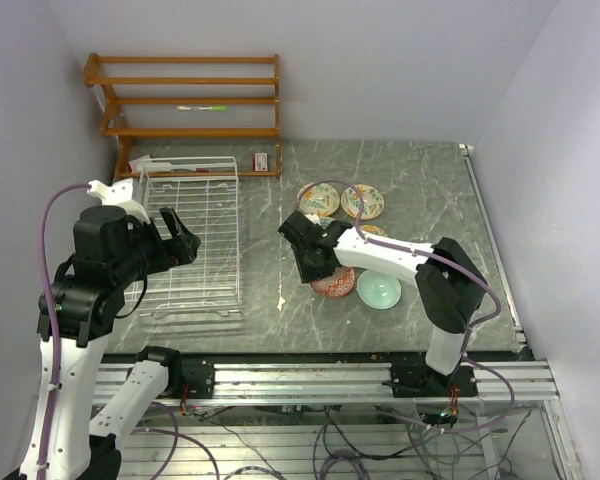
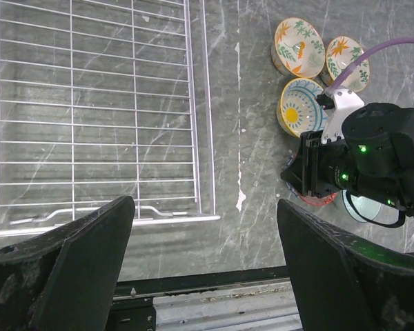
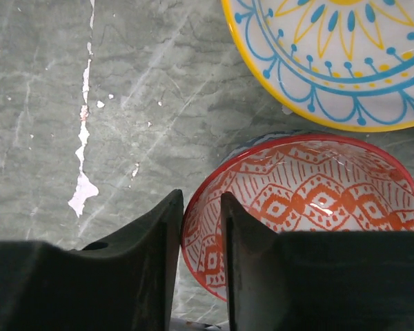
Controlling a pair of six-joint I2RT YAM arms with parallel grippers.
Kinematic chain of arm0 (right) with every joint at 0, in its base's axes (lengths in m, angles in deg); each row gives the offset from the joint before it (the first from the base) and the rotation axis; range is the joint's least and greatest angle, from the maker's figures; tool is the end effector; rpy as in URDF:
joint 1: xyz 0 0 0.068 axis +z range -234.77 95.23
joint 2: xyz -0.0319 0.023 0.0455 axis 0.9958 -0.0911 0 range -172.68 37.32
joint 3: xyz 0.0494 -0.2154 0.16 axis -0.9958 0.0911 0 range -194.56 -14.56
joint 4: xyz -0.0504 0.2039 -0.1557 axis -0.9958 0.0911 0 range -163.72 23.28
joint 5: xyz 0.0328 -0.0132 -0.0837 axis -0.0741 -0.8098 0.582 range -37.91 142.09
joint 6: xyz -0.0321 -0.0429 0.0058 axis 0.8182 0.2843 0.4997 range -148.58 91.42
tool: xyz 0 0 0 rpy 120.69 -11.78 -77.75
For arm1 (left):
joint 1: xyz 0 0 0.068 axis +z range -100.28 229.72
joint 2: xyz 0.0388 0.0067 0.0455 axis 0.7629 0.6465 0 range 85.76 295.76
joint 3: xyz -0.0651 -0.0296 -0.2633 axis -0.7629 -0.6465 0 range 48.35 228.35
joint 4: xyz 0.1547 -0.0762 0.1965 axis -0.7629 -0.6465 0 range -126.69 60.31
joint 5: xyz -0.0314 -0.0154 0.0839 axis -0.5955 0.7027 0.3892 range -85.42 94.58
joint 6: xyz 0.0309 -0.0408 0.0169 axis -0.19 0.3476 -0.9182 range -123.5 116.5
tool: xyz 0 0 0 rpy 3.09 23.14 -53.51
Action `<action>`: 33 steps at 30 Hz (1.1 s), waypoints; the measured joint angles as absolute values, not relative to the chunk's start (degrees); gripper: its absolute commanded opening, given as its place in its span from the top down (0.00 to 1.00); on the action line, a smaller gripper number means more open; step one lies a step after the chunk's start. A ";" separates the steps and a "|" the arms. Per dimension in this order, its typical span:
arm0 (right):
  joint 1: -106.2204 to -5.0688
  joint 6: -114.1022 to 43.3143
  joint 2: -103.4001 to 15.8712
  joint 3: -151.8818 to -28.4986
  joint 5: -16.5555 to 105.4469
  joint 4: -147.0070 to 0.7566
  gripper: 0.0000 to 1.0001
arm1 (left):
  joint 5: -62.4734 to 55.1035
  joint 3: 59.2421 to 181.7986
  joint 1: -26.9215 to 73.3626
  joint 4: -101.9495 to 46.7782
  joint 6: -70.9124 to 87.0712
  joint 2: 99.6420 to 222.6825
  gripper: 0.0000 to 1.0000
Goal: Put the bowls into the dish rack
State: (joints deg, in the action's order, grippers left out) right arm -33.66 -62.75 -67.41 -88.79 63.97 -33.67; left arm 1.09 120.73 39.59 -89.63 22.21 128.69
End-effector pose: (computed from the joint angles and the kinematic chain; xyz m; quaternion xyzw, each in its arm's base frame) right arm 0.2348 0.2793 0.1936 -0.1271 0.9722 0.0388 0.1928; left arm 0.1028 -0.0206 0.4105 -0.1026 0.8618 -0.1777 0.4638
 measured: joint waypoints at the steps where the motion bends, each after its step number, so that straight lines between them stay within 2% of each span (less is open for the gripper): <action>1: -33.53 -62.69 -67.59 -88.79 64.08 -33.76 0.76 | 1.11 120.75 39.59 -89.70 22.21 128.67 0.04; 4: -32.74 -63.06 -67.89 -88.82 65.02 -33.76 0.85 | 1.31 120.84 39.59 -90.24 22.19 128.54 0.04; 10: -30.25 -63.93 -68.39 -89.47 69.06 -31.61 0.91 | 1.53 120.86 39.59 -91.53 22.17 127.38 0.04; 15: -27.85 -65.18 -68.72 -89.65 72.42 -30.08 1.00 | 1.64 120.86 39.59 -92.43 22.08 126.27 0.04; 23: -22.62 -68.35 -69.97 -97.45 74.37 -22.21 1.00 | 2.14 122.24 39.59 -94.31 21.97 125.11 0.04; 26: -21.31 -68.85 -69.79 -103.48 73.19 -20.25 1.00 | 3.01 124.14 39.59 -95.66 21.84 125.13 0.04; 28: -21.16 -68.85 -69.23 -107.00 72.18 -20.03 1.00 | 3.82 125.58 39.59 -96.43 21.80 125.13 0.00; 33: -22.01 -67.58 -68.68 -118.43 68.27 -20.40 1.00 | 8.76 131.16 39.50 -99.36 22.04 125.35 0.01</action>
